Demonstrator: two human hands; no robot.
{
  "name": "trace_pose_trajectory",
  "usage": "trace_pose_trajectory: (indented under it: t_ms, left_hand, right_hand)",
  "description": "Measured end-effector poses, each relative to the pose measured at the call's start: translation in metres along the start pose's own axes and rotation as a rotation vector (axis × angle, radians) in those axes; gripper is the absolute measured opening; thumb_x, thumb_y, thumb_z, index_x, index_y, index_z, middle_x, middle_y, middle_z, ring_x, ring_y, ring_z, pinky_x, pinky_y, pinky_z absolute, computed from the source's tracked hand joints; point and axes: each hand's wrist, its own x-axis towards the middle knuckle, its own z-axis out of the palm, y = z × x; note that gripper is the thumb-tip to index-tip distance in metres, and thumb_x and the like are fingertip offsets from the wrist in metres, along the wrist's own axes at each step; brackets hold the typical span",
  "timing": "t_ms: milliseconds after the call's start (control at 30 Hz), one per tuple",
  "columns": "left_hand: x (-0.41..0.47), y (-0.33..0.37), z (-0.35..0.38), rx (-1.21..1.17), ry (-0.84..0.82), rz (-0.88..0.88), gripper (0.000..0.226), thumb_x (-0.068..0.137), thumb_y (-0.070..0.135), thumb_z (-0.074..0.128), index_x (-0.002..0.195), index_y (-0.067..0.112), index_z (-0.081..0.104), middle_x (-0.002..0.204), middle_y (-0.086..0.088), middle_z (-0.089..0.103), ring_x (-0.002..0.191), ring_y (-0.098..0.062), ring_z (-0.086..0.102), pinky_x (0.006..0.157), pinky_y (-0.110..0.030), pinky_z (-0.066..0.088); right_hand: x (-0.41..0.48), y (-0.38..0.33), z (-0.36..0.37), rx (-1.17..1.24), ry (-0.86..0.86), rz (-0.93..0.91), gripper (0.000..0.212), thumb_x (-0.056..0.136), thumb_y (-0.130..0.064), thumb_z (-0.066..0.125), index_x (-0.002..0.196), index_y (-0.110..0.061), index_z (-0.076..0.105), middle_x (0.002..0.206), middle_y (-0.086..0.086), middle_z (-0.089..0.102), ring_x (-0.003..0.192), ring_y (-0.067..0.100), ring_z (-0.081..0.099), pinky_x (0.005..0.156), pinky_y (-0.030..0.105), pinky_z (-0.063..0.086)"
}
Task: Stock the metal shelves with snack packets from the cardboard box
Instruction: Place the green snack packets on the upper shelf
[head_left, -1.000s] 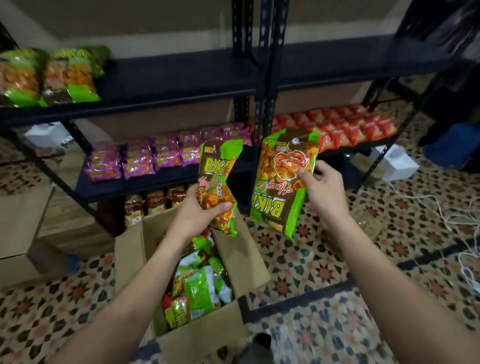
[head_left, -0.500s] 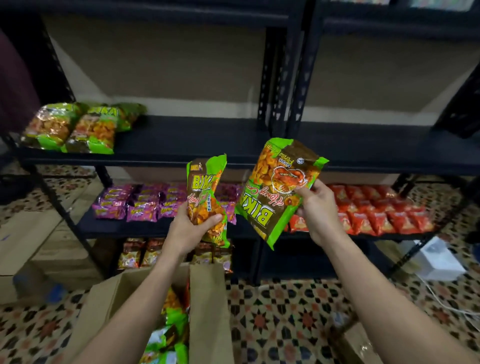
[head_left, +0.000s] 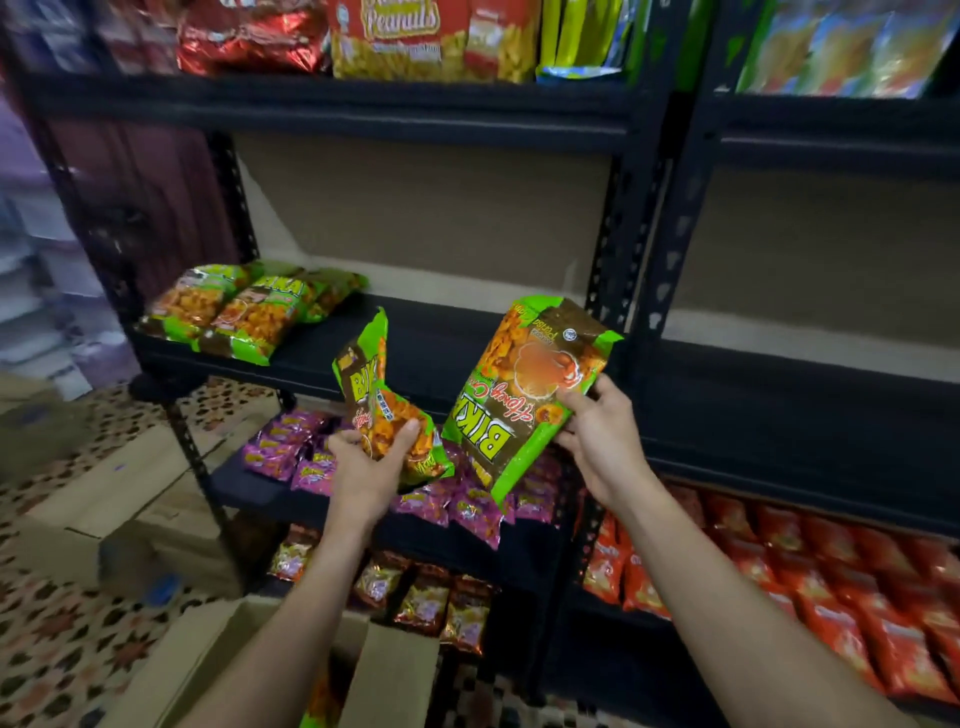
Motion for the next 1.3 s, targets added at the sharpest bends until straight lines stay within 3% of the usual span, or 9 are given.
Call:
trace_pose_trajectory:
  t_ms: [433,567,667,767,933,1000,1167,1233,1300]
  left_hand:
    - [0.075,0.041,0.027,0.082,0.252,0.102,0.074,0.082,0.057,0.067,0.137,0.018,0.036,0.116,0.002,0.056,0.103,-0.015,0.058,0.088,-0.03,0.044]
    - [0.127,0.044,0.023,0.195,0.286,0.181,0.077,0.082,0.061,0.066,0.139,0.021,0.035,0.115,0.005,0.054,0.102,-0.012,0.055,0.09,-0.029,0.042]
    - [0.167,0.037,0.017,0.345,0.286,0.19,0.085,0.072,0.076,0.063,0.136,0.028,0.036,0.12,0.001,0.06,0.111,-0.022,0.059,0.099,-0.045,0.047]
    - [0.208,0.035,0.016,0.532,0.3,0.201,0.082,0.075,0.073,0.063,0.135,0.022,0.04,0.125,-0.005,0.061,0.118,-0.03,0.056,0.101,-0.05,0.043]
    - [0.26,0.032,0.031,0.843,0.304,0.252,0.081,0.079,0.068,0.062,0.131,0.009,0.046,0.13,-0.014,0.058,0.116,-0.036,0.053,0.096,-0.046,0.042]
    - [0.272,0.031,0.039,0.956,0.279,0.247,0.087,0.08,0.069,0.061,0.139,0.007,0.042,0.141,-0.015,0.05,0.123,-0.037,0.048,0.101,-0.045,0.038]
    - [0.29,0.027,0.057,1.187,0.2,0.265,0.09,0.081,0.081,0.041,0.14,0.013,0.046,0.151,-0.009,0.038,0.131,-0.033,0.039,0.105,-0.043,0.032]
    - [0.299,0.028,0.059,1.238,0.156,0.262,0.088,0.085,0.082,0.024,0.136,0.017,0.054,0.153,-0.006,0.038,0.133,-0.031,0.035,0.106,-0.043,0.028]
    - [0.313,0.028,0.054,1.224,0.114,0.295,0.077,0.093,0.072,0.018,0.132,0.021,0.061,0.158,-0.002,0.032,0.142,-0.028,0.025,0.113,-0.044,0.018]
  right_hand:
    - [0.123,0.01,0.041,0.006,-0.17,-0.013,0.016,0.103,-0.014,0.051,0.111,-0.023,0.061,0.104,-0.004,0.075,0.1,0.014,0.071,0.095,0.047,0.055]
    - [0.171,0.03,0.057,0.017,-0.102,-0.008,0.015,0.102,-0.016,0.052,0.104,-0.025,0.063,0.101,-0.004,0.075,0.099,0.016,0.071,0.097,0.05,0.053]
    - [0.202,0.05,0.066,0.013,-0.043,0.03,0.014,0.101,-0.017,0.053,0.101,-0.025,0.065,0.102,-0.001,0.075,0.1,0.018,0.07,0.099,0.051,0.052]
    - [0.236,0.067,0.077,0.006,0.012,0.059,0.013,0.1,-0.018,0.055,0.099,-0.026,0.066,0.103,0.002,0.075,0.101,0.022,0.069,0.099,0.052,0.051]
    - [0.278,0.087,0.087,-0.015,0.114,0.133,0.011,0.102,-0.016,0.05,0.098,-0.02,0.06,0.103,0.011,0.071,0.087,0.02,0.068,0.065,0.036,0.057]
    - [0.29,0.095,0.084,-0.035,0.146,0.142,0.011,0.101,-0.015,0.05,0.099,-0.018,0.061,0.101,0.011,0.071,0.085,0.021,0.068,0.06,0.034,0.055]
    - [0.314,0.114,0.075,0.009,0.28,0.132,0.009,0.09,-0.018,0.061,0.095,-0.019,0.068,0.1,0.01,0.074,0.093,0.027,0.07,0.079,0.042,0.056]
    - [0.322,0.115,0.076,0.036,0.384,0.101,0.012,0.088,-0.011,0.06,0.093,-0.017,0.068,0.099,0.007,0.072,0.088,0.023,0.068,0.078,0.034,0.054]
    - [0.33,0.116,0.077,0.07,0.465,0.1,0.023,0.089,-0.001,0.055,0.106,-0.011,0.066,0.101,0.007,0.069,0.082,0.02,0.066,0.075,0.029,0.05]
